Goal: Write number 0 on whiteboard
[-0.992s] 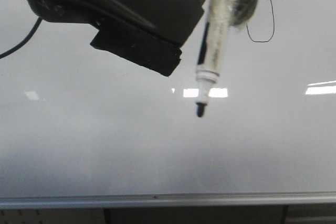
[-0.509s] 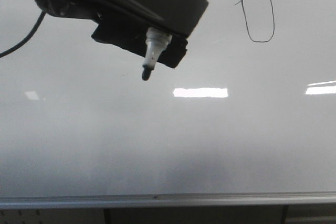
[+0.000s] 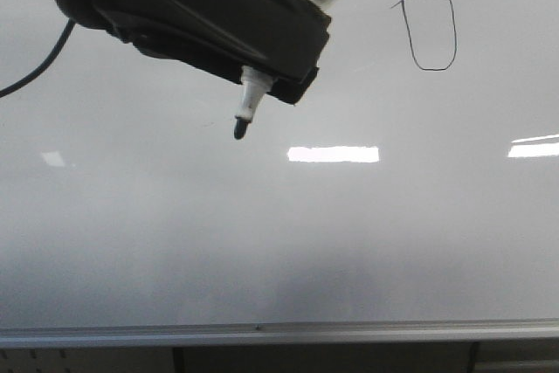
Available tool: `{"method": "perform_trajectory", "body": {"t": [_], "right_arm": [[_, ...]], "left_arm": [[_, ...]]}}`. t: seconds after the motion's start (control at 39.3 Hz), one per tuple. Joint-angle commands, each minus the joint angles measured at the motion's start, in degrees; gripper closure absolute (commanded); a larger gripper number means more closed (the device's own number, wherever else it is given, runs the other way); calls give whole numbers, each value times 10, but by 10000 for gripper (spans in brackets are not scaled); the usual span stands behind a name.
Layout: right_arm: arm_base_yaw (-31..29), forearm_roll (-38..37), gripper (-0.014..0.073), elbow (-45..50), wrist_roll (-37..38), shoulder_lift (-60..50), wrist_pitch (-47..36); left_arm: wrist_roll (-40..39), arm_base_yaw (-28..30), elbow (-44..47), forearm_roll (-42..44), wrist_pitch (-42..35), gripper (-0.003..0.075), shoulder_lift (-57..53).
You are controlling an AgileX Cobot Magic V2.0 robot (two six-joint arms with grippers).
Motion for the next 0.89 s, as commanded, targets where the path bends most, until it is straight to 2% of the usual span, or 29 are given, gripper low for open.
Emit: {"method": "perform_trajectory", "body": {"t": [0.0, 0.15, 0.2, 0.25, 0.38, 0.46, 0.64, 0.76, 0.87], "right_arm": [[0, 42, 507, -14, -3, -18, 4], [0, 50, 221, -14, -4, -18, 4], [0, 55, 157, -15, -19, -21, 2], [0, 56, 133, -15, -31, -27, -10], [0, 37, 139, -15, -52, -56, -64], [0, -13, 140, -13, -52, -81, -120], [0, -110, 217, 39, -52, -163, -244], [0, -135, 285, 120, -52, -243, -330], [0, -136, 364, 197, -52, -299, -397]], "left_arm": [[6, -4, -16, -34, 38, 739, -22], [6, -4, -16, -22, 38, 739, -22], [6, -4, -16, -18, 37, 739, -22], [6, -4, -16, -9, 32, 739, -22], [-1, -4, -16, 14, 8, 739, -22], [-26, -4, -16, 50, -44, 739, -22], [-215, -4, -16, 245, -210, 739, -22], [-377, -3, -16, 379, -277, 739, -22], [-469, 4, -16, 454, -318, 739, -22]]}}
